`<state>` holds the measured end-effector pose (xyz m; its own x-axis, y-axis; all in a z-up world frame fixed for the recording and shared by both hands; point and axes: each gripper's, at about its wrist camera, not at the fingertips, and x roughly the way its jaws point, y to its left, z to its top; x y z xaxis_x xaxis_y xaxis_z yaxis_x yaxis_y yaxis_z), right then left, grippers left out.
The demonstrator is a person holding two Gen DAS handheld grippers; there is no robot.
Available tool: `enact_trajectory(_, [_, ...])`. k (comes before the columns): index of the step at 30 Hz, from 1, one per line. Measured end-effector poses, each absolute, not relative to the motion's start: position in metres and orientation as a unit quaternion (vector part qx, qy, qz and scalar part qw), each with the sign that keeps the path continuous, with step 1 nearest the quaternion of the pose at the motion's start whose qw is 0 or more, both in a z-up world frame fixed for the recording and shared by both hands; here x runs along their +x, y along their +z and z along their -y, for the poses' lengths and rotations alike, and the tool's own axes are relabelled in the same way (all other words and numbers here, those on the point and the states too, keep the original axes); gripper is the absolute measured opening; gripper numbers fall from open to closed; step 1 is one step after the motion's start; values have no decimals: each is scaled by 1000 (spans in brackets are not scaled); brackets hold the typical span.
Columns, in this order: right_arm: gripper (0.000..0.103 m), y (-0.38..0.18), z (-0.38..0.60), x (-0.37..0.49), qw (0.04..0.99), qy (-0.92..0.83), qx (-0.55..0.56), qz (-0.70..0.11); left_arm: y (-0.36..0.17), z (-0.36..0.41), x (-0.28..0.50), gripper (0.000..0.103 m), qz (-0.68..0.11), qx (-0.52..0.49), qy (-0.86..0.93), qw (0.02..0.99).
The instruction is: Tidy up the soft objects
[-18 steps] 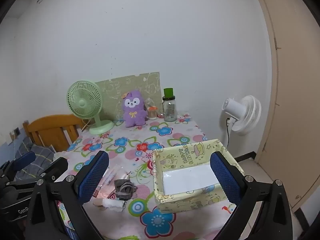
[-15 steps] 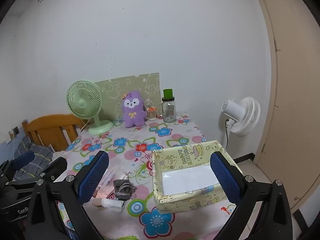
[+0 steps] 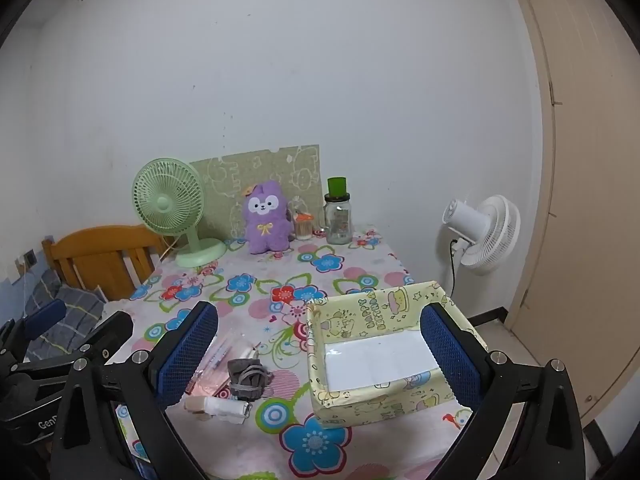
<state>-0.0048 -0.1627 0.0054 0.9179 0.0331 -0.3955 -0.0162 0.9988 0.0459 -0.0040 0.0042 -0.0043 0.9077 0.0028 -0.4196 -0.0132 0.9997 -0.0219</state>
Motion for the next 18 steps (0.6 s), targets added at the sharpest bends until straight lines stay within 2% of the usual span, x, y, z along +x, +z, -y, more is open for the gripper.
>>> enact_trajectory(18, [102,6,159,-6,979,10,21,-203,-9,1,-5,103,-217,-11,8,976])
